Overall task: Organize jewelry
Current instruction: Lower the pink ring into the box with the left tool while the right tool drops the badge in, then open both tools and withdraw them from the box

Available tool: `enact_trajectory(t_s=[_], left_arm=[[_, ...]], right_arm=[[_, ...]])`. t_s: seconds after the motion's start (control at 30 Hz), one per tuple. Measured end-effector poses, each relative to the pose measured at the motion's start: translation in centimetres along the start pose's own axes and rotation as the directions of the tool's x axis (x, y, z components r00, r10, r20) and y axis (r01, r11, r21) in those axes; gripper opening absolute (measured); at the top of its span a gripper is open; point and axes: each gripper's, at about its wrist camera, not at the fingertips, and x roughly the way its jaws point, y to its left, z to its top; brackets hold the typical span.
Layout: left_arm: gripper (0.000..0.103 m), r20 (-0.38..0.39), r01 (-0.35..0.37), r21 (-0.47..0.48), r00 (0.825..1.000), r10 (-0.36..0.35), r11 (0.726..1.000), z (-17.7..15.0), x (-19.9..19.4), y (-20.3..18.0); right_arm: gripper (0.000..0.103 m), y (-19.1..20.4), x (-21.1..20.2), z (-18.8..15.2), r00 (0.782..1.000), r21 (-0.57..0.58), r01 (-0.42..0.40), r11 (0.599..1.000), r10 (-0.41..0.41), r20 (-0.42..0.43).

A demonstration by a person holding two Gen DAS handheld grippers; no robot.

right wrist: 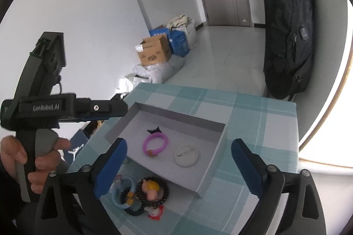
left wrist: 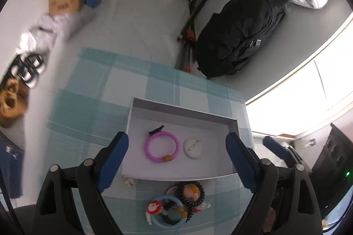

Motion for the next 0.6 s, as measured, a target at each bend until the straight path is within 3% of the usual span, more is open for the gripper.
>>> enact_trajectory(t_s=[0.2, 0.6], left_arm=[[0.087, 0.072, -0.107, 0.051, 0.992, 0.104, 0.993, -1.2, -1.8, -1.2], [0.087, 0.086, -0.182, 0.033, 0.98, 0.179, 0.983, -5.2, -2.1, -1.3]], right_arm=[[0.102, 0.3, -2.0, -0.9, 0.999, 0.044, -0.011, 0.999, 0.009, 0.043], [0.103, 0.5, -3.8, -3.4, 0.999, 0.108, -0.013, 0.994, 0.007, 0.052]])
